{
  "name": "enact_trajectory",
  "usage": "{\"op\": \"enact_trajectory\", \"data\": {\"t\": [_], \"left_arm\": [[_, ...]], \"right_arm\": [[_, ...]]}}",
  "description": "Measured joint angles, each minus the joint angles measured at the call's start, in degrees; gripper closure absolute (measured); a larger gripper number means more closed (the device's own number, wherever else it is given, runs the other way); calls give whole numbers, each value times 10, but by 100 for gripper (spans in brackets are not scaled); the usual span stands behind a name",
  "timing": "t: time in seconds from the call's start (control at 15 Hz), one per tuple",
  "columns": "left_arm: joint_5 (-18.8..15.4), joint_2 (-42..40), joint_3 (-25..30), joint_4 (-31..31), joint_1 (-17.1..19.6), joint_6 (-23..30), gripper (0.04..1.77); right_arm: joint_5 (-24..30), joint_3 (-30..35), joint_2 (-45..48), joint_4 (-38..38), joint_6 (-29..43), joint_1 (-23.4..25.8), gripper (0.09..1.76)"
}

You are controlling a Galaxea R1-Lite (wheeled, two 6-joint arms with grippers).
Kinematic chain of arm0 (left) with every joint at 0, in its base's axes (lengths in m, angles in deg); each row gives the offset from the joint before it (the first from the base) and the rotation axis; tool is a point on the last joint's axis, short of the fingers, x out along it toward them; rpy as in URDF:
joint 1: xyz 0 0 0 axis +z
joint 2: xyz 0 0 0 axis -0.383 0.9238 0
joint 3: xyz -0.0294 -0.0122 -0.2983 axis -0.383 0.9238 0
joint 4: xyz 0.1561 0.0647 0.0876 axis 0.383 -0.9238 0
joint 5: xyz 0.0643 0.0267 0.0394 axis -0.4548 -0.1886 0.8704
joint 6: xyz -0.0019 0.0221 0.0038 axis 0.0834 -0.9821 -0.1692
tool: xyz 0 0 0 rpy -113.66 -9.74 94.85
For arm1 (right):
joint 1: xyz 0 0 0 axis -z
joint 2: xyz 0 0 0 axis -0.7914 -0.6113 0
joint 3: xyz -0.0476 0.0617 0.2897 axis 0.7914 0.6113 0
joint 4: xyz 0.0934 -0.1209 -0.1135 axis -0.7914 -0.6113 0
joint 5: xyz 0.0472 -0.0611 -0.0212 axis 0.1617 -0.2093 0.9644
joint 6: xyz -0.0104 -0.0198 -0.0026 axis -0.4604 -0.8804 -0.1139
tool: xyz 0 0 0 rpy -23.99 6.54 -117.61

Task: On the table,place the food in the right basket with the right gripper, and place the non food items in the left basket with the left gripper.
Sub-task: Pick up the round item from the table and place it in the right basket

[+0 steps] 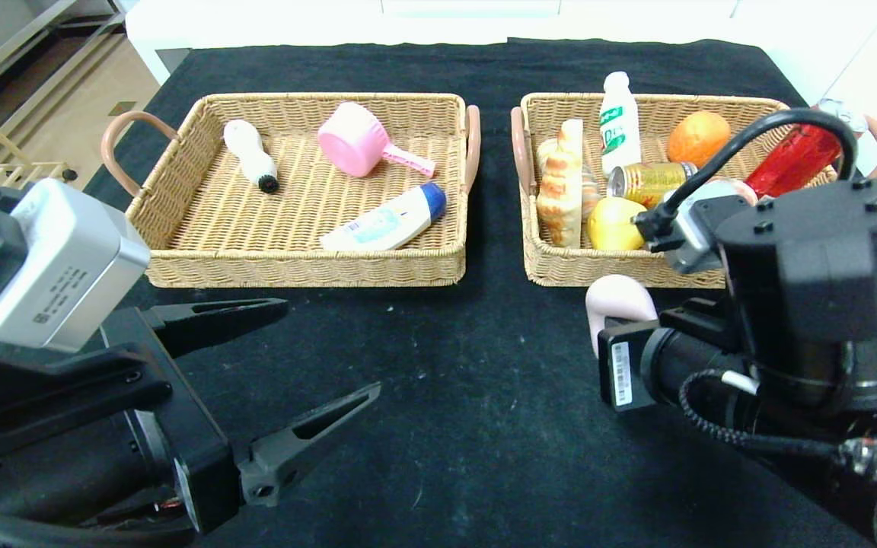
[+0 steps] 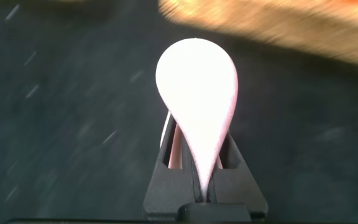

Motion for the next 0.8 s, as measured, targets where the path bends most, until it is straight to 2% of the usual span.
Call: {"op": "enact_trajectory", "data": {"t": [0.4, 0.8], "left_arm": [[-1, 2, 1, -1, 0, 0, 9], [-2, 3, 1, -3, 0, 0, 9]], "right_arm": [[53, -70, 31, -2, -63, 133, 169], [127, -139, 14, 2, -85, 264, 169]]}}
